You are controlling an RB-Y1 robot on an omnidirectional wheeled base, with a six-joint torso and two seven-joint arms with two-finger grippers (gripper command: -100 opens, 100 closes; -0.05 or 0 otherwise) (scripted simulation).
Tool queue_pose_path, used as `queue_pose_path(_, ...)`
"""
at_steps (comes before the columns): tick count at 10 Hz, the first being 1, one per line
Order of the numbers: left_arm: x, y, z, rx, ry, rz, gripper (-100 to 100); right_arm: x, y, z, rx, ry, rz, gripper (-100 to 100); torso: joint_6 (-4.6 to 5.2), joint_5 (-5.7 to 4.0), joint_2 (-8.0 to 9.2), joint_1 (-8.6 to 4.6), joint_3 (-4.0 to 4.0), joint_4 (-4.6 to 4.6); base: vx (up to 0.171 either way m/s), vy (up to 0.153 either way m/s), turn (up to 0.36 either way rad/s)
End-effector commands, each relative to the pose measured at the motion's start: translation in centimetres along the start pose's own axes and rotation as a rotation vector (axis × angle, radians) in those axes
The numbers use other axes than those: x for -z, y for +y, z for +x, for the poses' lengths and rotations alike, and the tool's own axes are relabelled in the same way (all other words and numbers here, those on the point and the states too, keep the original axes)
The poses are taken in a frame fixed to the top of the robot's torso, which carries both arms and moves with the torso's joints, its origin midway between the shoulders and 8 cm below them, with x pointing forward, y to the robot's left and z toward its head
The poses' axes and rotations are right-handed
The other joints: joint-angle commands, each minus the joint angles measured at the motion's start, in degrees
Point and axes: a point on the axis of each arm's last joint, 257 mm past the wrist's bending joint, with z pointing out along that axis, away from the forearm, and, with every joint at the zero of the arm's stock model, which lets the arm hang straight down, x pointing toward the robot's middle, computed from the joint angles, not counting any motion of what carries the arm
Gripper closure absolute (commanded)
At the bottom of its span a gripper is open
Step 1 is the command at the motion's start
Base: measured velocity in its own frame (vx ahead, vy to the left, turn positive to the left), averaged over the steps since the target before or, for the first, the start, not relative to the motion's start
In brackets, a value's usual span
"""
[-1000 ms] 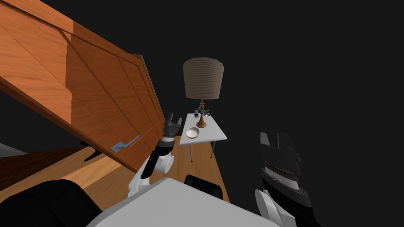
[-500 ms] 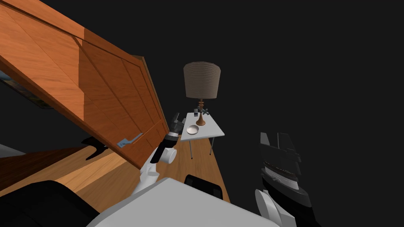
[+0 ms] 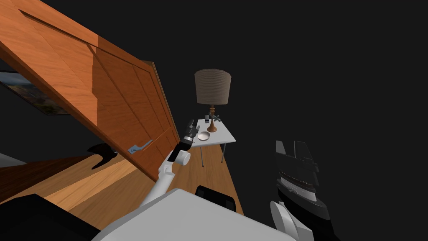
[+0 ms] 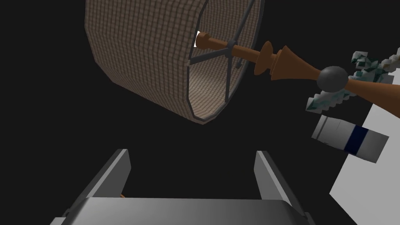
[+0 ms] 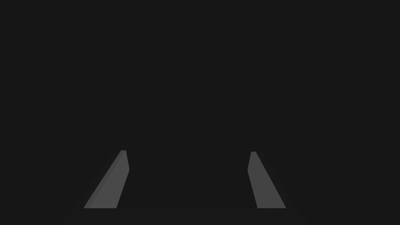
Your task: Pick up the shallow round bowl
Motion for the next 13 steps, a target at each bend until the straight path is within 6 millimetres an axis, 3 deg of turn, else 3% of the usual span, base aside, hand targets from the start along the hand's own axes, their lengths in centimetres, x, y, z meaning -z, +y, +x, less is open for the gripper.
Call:
queue_pose_path(1,-1.2,1.7,-0.2,0.035,-0.005,-0.045,-100,0.0,0.0,0.0,0.0,0.0,0.0,0,0.0,0.0,0.0,0.0,0.0,0.0,-0.067,-0.023,-0.015)
queue_pose_path(6,-4.3,6.6,-0.7,0.13,-0.024,-0.177,-100,0.0,0.0,0.0,0.0,0.0,0.0,0,0.0,-0.01,-0.01,-0.03,0.0,0.0,-0.077,-0.027,-0.008)
queue_pose_path(13,-7.6,12.2,0.2,0.222,-0.036,-0.351,-100,0.0,0.0,0.0,0.0,0.0,0.0,0,-0.01,0.0,-0.05,-0.02,-0.03,-0.02,-0.046,-0.02,0.004)
